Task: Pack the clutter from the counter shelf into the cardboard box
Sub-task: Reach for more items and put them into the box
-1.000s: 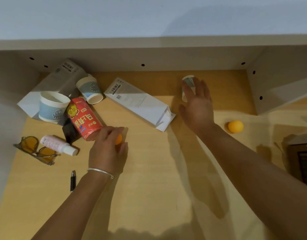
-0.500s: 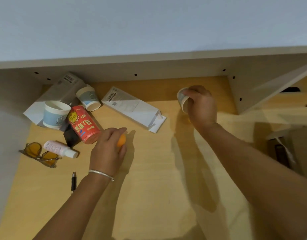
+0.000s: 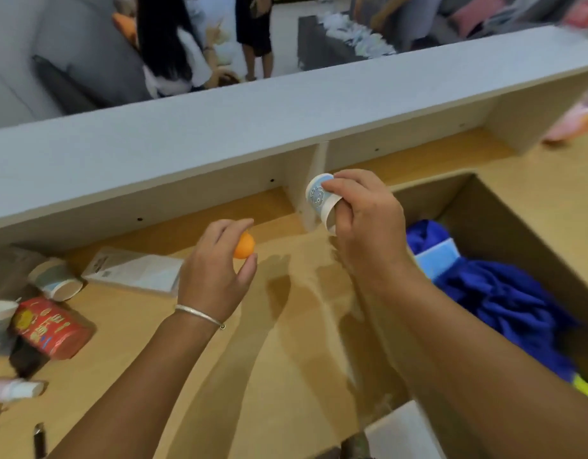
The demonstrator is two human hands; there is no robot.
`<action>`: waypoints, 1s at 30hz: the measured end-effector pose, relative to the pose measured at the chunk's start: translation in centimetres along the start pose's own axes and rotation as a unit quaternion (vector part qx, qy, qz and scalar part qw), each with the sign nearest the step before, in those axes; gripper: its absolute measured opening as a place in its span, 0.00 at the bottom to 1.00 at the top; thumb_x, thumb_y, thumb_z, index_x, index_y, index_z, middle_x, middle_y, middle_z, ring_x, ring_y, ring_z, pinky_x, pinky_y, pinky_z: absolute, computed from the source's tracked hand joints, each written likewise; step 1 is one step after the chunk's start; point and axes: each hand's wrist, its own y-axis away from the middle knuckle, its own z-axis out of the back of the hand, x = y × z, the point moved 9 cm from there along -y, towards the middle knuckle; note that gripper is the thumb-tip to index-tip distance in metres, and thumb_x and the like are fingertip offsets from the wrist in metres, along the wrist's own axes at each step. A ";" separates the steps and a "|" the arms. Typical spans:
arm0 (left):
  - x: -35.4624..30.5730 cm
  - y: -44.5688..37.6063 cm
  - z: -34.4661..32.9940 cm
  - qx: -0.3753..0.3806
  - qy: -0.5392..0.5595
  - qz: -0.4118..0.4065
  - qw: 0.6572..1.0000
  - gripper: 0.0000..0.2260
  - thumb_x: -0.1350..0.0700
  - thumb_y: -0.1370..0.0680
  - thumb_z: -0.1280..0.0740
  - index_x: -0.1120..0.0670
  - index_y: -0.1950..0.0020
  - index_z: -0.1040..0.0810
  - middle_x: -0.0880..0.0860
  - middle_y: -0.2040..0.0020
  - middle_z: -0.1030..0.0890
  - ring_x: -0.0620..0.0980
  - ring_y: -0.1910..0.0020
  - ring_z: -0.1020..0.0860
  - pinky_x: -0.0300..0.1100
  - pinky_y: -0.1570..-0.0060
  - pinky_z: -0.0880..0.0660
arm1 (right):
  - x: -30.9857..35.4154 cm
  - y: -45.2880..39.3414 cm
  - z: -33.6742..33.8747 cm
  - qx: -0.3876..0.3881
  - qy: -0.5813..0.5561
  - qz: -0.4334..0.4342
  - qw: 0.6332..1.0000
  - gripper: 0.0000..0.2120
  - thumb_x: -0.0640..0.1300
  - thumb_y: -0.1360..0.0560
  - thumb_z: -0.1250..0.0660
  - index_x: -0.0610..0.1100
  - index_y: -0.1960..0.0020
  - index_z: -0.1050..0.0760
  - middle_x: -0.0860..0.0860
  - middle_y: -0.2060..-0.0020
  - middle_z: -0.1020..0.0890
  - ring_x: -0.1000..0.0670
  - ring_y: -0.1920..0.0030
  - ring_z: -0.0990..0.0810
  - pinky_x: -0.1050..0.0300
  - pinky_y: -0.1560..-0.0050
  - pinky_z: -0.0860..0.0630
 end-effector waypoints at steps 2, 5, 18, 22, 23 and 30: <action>-4.3 -1.4 -0.6 0.001 0.014 -0.035 0.999 0.22 0.55 0.28 0.29 0.49 0.35 0.27 0.48 0.43 0.26 0.48 0.48 0.25 0.42 0.60 0.26 | -1.5 0.3 4.3 -0.027 0.009 -0.016 0.999 0.14 0.34 0.28 0.38 0.44 0.47 0.19 0.50 0.47 0.20 0.48 0.48 0.22 0.50 0.50 0.25; -10.9 -3.1 -1.8 0.010 0.044 -0.082 0.996 0.22 0.54 0.27 0.30 0.48 0.35 0.28 0.47 0.42 0.26 0.46 0.48 0.26 0.45 0.58 0.23 | -4.1 1.2 9.8 -0.029 0.050 -0.032 0.998 0.15 0.35 0.27 0.39 0.43 0.46 0.19 0.49 0.47 0.19 0.48 0.47 0.22 0.50 0.48 0.25; -27.7 -3.6 -12.1 0.146 0.080 -0.199 0.966 0.23 0.46 0.26 0.31 0.47 0.32 0.29 0.46 0.37 0.28 0.45 0.43 0.26 0.40 0.52 0.27 | -15.5 10.1 21.5 0.011 0.091 -0.168 0.981 0.20 0.32 0.31 0.37 0.46 0.43 0.21 0.53 0.44 0.21 0.50 0.42 0.24 0.53 0.40 0.27; -24.9 -2.5 -11.9 0.148 0.059 -0.179 0.971 0.24 0.45 0.26 0.32 0.48 0.32 0.30 0.46 0.38 0.28 0.45 0.43 0.27 0.39 0.51 0.28 | -14.5 9.6 19.7 0.033 0.071 -0.156 0.985 0.18 0.36 0.28 0.35 0.47 0.40 0.22 0.53 0.42 0.22 0.52 0.41 0.26 0.59 0.40 0.31; -23.6 -2.3 -11.4 0.144 0.049 -0.169 0.974 0.24 0.45 0.26 0.32 0.48 0.31 0.30 0.46 0.38 0.28 0.45 0.43 0.27 0.40 0.50 0.27 | -14.0 9.3 18.9 0.041 0.066 -0.150 0.986 0.18 0.37 0.28 0.35 0.47 0.40 0.23 0.53 0.42 0.22 0.52 0.40 0.26 0.60 0.39 0.31; -12.4 -0.2 -5.8 0.109 -0.026 -0.084 0.990 0.25 0.43 0.26 0.33 0.48 0.30 0.31 0.48 0.36 0.28 0.48 0.41 0.26 0.45 0.48 0.25 | -7.9 7.2 10.8 0.105 0.035 -0.096 0.989 0.18 0.39 0.28 0.31 0.44 0.39 0.23 0.48 0.40 0.22 0.49 0.38 0.27 0.55 0.35 0.32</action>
